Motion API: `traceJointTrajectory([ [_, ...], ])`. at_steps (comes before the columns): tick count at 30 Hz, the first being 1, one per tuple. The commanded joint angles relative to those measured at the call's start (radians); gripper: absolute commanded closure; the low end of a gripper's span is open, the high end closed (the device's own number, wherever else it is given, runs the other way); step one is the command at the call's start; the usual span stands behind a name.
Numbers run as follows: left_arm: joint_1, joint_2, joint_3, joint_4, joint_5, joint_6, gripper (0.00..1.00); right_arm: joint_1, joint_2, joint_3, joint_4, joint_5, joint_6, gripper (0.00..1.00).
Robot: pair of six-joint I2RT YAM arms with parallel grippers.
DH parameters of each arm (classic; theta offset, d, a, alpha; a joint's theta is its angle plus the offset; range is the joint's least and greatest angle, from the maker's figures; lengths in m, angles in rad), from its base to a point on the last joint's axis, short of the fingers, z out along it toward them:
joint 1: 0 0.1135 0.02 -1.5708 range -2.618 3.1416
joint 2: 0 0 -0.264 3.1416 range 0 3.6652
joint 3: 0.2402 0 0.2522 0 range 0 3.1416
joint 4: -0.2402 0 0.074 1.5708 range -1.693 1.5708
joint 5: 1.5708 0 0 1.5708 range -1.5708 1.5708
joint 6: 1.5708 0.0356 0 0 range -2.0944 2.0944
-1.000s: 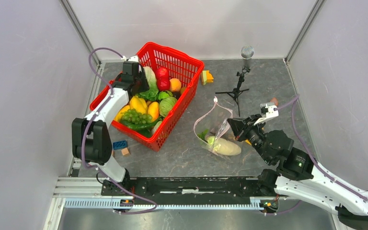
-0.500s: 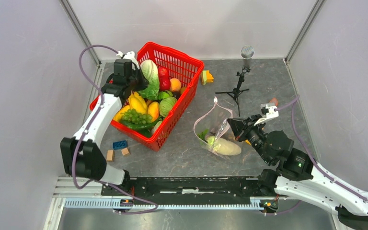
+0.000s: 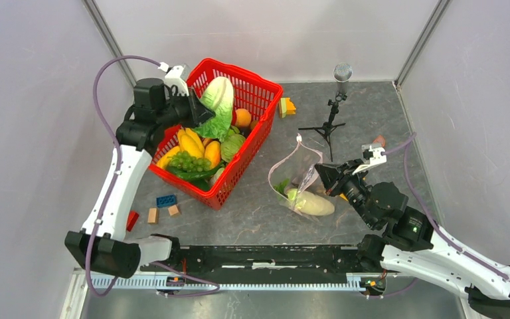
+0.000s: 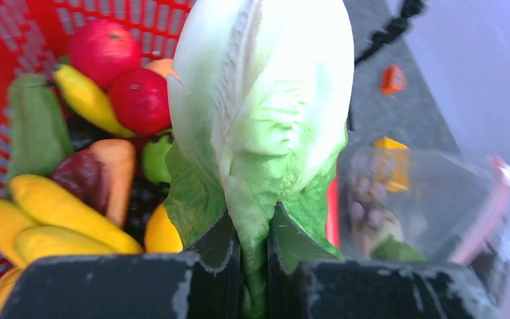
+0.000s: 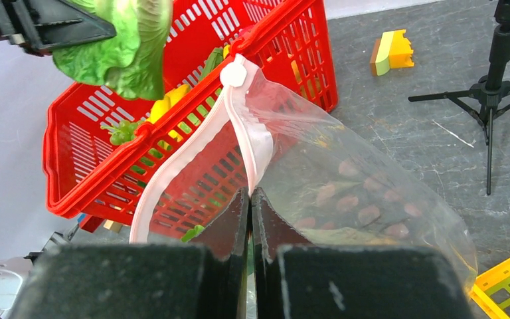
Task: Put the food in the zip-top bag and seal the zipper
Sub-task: Pick up the fake vegetable from the bin, then place the fake vegetable in the zipper food storage bag.
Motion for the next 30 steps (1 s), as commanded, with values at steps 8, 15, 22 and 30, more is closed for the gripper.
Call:
traceJointTrajectory([
  [8,-0.148,-0.14,0.123,-0.395,0.282,0.295,0.98,-0.001,0.051,0.005,0.088,-0.062,-0.056,0.95],
  [15,-0.46,-0.121,0.187,-0.538,0.054,0.301,0.98,0.0,0.087,-0.011,0.144,-0.051,-0.046,0.96],
  [22,-0.544,-0.114,0.207,-0.553,-0.004,0.227,0.98,-0.001,0.191,0.012,0.207,-0.102,-0.05,0.97],
  [30,-0.647,-0.012,0.247,-0.635,-0.183,0.174,0.98,-0.001,0.228,0.006,0.252,-0.135,-0.066,0.98],
])
